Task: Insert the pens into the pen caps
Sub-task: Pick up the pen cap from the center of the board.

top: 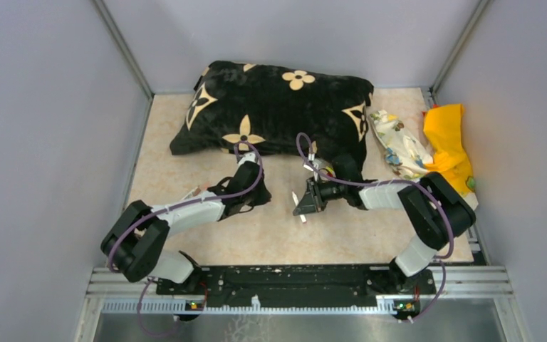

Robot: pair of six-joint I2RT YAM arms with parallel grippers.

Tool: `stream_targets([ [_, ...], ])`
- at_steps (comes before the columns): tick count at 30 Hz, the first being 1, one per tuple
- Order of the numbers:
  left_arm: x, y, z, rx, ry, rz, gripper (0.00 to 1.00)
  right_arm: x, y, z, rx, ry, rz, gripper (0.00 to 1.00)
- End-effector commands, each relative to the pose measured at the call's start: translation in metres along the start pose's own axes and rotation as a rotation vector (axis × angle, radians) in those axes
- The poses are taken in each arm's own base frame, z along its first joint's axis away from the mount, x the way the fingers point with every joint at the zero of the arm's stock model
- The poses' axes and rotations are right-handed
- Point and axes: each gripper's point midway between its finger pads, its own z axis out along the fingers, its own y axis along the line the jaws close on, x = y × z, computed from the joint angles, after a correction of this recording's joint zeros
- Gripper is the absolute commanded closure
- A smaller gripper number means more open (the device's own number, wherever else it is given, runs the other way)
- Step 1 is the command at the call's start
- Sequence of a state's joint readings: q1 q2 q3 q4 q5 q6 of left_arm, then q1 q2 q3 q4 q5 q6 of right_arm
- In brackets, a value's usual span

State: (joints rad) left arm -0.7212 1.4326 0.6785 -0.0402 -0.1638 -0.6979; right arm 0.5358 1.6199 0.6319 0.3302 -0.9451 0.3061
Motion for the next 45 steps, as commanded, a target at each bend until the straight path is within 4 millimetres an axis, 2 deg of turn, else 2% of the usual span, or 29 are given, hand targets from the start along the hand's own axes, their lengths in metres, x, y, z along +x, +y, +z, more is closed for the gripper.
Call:
stream_targets([
  [1,-0.012,-0.019,-0.012,0.129,-0.066,-0.121,1.00,-0.001,-0.003,0.020,0.043,-0.001,0.070,1.00],
  [7,-0.015,-0.029,-0.022,0.246,-0.129,-0.254,1.00,0.012,-0.010,0.035,0.073,0.053,0.128,1.00],
  [18,-0.014,-0.042,-0.027,0.359,-0.143,-0.344,1.00,0.018,0.003,0.049,0.038,0.104,0.109,1.00],
  [45,-0.004,-0.042,-0.024,0.378,-0.111,-0.380,1.00,0.007,0.012,0.048,0.026,0.094,0.056,1.00],
])
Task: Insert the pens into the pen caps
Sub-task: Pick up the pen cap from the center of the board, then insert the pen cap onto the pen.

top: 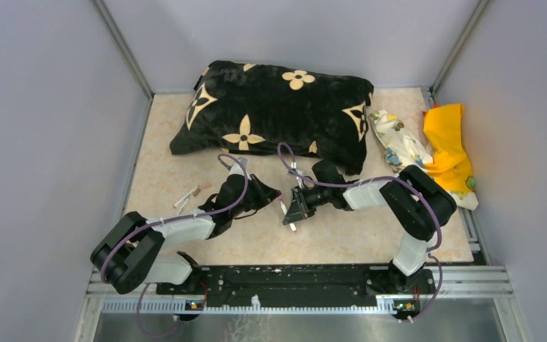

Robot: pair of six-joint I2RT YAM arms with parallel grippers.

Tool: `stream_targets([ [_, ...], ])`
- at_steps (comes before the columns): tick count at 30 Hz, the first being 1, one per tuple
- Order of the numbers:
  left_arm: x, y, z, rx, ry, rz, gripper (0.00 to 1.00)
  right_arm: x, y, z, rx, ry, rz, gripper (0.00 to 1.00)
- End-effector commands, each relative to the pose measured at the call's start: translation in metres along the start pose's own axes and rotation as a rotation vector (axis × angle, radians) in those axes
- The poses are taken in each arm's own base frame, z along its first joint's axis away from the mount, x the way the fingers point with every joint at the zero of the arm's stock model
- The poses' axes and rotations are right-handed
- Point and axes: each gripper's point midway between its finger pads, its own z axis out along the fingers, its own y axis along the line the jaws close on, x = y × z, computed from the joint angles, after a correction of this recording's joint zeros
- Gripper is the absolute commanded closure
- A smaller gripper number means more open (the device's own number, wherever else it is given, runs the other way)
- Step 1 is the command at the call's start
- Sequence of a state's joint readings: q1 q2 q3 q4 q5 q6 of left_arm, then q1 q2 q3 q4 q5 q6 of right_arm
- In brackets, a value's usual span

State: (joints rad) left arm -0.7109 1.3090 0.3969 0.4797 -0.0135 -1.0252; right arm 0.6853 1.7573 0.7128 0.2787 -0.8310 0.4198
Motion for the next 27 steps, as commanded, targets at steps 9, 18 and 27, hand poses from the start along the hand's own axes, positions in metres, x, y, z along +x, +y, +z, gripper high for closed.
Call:
stream_targets([
  [9,0.008,0.001,-0.003,0.017,0.032,-0.014,1.00,-0.028,0.013,-0.002,0.012,-0.062,-0.107,1.00],
  [18,0.018,-0.004,-0.006,0.051,0.079,-0.021,1.00,-0.038,0.018,-0.008,0.026,-0.093,-0.145,1.00],
  [27,0.024,0.001,-0.004,0.029,0.079,-0.017,1.00,-0.041,0.027,-0.011,-0.009,-0.100,-0.163,1.00],
])
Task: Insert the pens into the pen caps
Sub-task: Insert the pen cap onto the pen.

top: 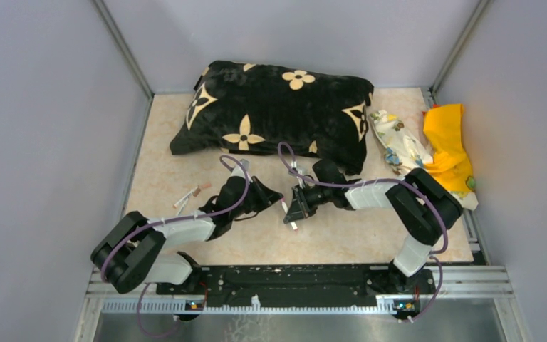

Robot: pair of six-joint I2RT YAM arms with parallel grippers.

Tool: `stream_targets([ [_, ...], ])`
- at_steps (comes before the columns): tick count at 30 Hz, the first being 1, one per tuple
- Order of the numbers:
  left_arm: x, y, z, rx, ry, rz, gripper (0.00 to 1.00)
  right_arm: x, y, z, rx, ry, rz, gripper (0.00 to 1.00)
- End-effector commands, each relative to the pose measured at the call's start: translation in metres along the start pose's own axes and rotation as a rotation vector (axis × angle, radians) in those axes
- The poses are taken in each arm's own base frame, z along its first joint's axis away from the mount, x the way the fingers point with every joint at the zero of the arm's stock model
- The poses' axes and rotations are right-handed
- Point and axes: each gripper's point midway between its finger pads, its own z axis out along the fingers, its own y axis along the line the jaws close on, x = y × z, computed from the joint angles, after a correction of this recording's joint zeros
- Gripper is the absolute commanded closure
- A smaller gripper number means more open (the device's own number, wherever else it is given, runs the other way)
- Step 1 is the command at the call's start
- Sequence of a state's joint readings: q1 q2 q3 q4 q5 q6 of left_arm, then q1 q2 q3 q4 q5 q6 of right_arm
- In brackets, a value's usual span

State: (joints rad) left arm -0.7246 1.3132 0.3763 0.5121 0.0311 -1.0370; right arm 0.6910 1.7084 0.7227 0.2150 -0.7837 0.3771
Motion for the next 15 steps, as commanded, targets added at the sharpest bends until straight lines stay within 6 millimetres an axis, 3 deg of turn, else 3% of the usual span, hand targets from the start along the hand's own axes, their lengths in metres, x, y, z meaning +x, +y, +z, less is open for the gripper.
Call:
stream_targets([
  [1,0.010,0.006,-0.001,-0.011,0.029,-0.010,1.00,-0.037,0.025,-0.006,-0.053,-0.092,-0.119,1.00],
  [8,0.006,0.003,-0.003,-0.006,0.008,-0.008,1.00,-0.039,0.023,-0.006,-0.034,-0.101,-0.117,1.00],
  [15,0.009,0.000,-0.002,-0.004,-0.011,0.005,1.00,-0.043,0.035,-0.010,-0.092,-0.119,-0.089,1.00],
])
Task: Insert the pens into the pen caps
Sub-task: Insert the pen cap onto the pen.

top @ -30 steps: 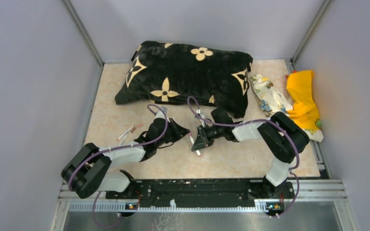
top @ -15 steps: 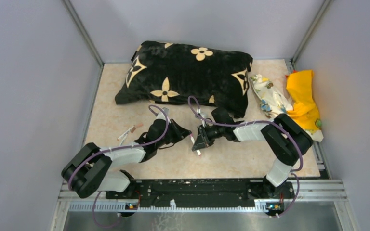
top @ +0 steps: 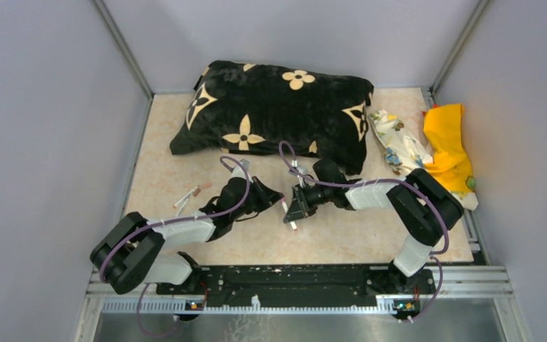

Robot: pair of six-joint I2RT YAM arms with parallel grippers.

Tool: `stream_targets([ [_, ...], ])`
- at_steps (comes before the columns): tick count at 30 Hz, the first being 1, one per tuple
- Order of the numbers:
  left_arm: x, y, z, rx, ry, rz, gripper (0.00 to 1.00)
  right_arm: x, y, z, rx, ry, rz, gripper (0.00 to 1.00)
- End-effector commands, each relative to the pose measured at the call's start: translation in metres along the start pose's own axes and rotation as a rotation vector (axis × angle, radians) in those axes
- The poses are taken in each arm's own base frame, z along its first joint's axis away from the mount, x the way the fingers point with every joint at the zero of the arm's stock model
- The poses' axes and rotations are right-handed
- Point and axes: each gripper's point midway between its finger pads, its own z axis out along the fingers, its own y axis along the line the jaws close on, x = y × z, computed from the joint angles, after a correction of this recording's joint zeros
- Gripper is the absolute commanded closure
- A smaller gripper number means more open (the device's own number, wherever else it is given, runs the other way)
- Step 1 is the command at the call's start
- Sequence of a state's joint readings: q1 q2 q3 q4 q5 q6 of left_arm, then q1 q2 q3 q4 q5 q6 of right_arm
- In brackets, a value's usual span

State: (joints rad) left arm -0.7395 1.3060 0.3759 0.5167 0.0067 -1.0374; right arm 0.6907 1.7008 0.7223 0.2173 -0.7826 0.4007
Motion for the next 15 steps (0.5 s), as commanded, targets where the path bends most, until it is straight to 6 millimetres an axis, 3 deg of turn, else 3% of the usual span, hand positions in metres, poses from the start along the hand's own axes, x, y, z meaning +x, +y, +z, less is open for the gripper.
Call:
stream_targets([
  [1,0.010,0.004,-0.001,-0.015,0.001,-0.002,1.00,-0.041,0.033,-0.009,-0.092,-0.116,-0.106,1.00],
  [9,0.014,-0.007,0.001,0.003,-0.035,-0.002,1.00,-0.048,0.031,-0.015,-0.078,-0.151,-0.097,1.00],
  [15,0.011,-0.017,-0.008,0.085,-0.069,-0.012,1.00,-0.053,0.029,-0.021,-0.088,-0.178,-0.082,1.00],
])
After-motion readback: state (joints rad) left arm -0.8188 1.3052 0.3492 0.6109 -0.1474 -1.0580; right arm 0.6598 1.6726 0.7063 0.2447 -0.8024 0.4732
